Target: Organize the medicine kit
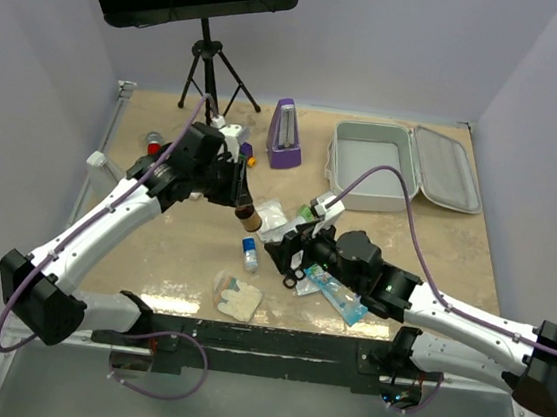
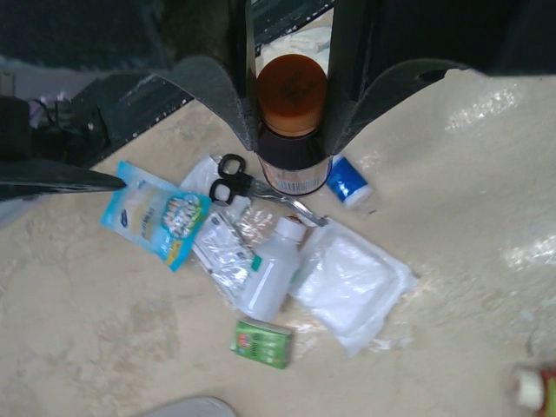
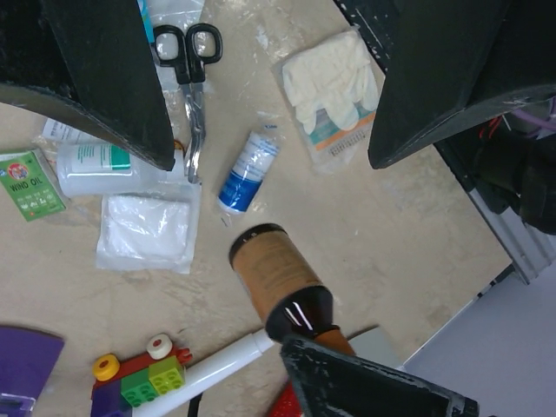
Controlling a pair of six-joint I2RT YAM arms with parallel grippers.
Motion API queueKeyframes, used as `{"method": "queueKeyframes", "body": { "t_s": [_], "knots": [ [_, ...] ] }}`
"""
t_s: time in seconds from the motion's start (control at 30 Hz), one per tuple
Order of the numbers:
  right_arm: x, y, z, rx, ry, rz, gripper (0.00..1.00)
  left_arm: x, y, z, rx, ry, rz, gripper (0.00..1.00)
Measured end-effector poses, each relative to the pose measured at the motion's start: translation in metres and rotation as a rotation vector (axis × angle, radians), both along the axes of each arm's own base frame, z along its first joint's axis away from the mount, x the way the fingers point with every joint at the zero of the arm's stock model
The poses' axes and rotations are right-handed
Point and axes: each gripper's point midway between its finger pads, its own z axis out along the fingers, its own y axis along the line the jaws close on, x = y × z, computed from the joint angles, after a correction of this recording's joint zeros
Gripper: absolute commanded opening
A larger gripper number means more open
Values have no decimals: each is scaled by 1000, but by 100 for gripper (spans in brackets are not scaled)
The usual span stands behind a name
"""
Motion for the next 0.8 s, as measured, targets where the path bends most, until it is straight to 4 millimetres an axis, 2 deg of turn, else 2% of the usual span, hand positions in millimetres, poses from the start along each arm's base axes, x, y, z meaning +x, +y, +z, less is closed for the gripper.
{"method": "queueKeyframes", "body": {
  "t_s": [0.2,0.37,0.43,0.67,0.8],
  "knots": [
    [-7,15,15,-6,-49,5,98,-10,-40,30,-57,-44,-229,0],
    [-1,14,19,-17,-81,-32,98,-22,-59,39,-76,-56,-350,0],
    [3,12,19,-25,-90,-52,95,-29,-66,39,-80,-52,-396,0],
    [13,10,18,-58,-115,-98,77,-40,-74,42,-98,-48,-461,0],
    [14,12,14,-72,-114,-99,72,-41,-76,48,-111,-56,-470,0]
  ]
}}
